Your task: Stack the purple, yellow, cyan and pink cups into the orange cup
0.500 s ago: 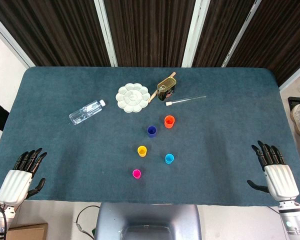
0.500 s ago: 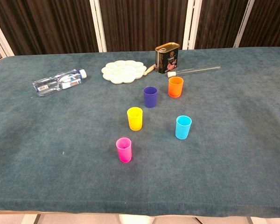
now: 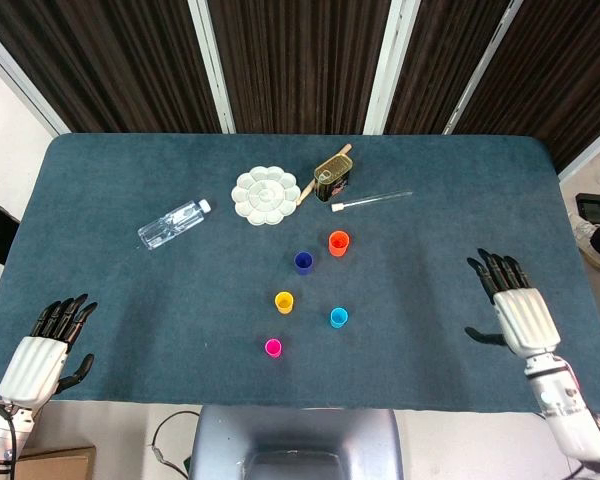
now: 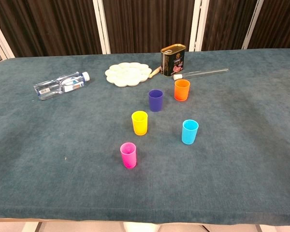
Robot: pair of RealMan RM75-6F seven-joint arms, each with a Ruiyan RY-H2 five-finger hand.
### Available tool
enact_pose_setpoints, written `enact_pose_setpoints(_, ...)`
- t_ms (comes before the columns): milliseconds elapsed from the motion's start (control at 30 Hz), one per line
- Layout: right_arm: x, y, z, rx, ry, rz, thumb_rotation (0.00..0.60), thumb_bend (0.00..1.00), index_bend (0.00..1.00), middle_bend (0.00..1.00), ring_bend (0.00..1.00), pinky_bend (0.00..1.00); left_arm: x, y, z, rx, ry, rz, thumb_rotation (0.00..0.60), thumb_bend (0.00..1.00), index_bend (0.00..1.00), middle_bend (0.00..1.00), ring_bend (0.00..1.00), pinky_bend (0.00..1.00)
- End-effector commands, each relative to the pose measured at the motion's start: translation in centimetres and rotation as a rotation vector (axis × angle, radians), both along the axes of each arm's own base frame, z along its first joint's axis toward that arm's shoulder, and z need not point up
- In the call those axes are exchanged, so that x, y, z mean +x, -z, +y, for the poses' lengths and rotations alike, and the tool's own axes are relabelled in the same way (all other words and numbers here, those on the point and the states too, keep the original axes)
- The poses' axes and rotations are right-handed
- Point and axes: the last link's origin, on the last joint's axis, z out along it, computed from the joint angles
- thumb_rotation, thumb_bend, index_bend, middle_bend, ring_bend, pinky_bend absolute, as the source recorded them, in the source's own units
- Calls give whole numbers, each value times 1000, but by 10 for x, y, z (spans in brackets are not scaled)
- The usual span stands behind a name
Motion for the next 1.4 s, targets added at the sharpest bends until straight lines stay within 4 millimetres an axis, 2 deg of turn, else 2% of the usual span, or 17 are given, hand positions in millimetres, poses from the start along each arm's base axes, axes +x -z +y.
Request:
enact_pose_setpoints(33,46,21,-81,69,-27,-8,600,171,32,0,0,0,-1,-1,0,3,-2,0,600,400,0,0,0,92)
enact_pose_setpoints(67,55,30,-96,84,-28,1,600,183,62,0,0,0,-1,-2,0,5,-4,-2,600,400,0,0,0,92)
enact_pose_setpoints(200,82,62,-134,118,-27,25,600,228,183,0,0,0,-2,-5,-1,14,-9,-6,600,399,0,0,0,92)
enact_pose_setpoints(367,105,104,-159,169,8,1,600,270,307,0,0,0,-2,-6,-2,16,-6,-11,600,399,0,0,0,92)
enact_pose_setpoints(567,126,144,-166,237,-6,5,600,311,352,0,0,0,-3,-9,-3,20,-7,-14,600,399,0,0,0,92)
enact_pose_setpoints(667,137,159,-166,261,-30,25,600,369,366,0,0,0,-4,-10,-3,20,-10,-15,600,398,0,0,0,93)
enact_pose_setpoints(900,156,188,-170,280,-44,25,600,373,369,0,0,0,-5,-12,-3,30,-17,-17,600,398,0,0,0,92)
enact_pose_setpoints(1167,175,212,-171,290,-61,-10,600,389,435,0,0,0,-6,-14,-3,34,-15,-24,600,397,0,0,0,92)
enact_pose_setpoints(1400,182,223,-172,286,-65,-11,600,434,479,0,0,0,-7,-16,-4,32,-15,-27,600,397,0,0,0,92)
